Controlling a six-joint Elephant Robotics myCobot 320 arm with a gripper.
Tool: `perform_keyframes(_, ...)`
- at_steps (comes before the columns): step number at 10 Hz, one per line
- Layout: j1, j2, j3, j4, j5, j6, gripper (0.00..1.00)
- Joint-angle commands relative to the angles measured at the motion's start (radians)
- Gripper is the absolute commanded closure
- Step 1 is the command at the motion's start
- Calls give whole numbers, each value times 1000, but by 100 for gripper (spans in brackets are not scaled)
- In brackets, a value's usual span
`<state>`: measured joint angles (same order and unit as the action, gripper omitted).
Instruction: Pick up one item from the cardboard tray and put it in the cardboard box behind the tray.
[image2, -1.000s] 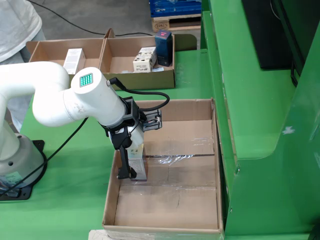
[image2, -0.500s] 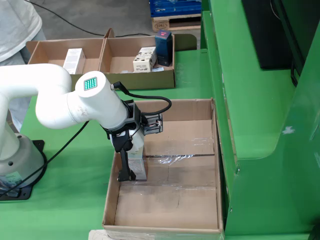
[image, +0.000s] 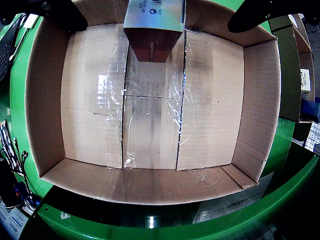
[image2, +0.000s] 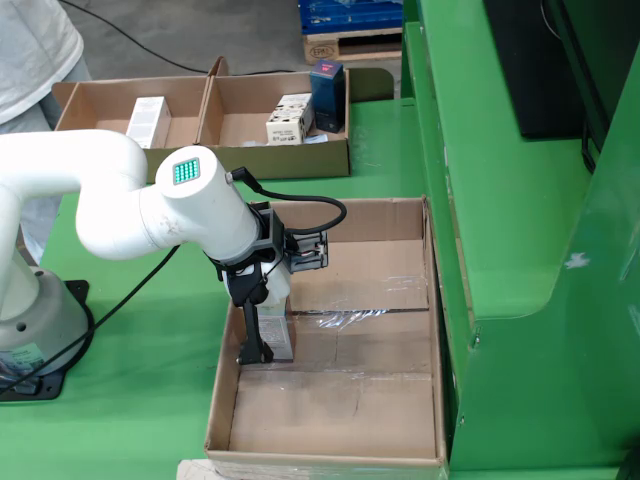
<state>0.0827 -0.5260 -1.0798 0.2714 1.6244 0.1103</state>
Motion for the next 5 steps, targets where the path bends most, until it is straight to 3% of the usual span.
perform_keyframes(1,-4,22,30,11,6,4,0)
perform_keyframes(4,-4,22,30,11,6,4,0)
perform_keyframes(5,-4,22,30,11,6,4,10)
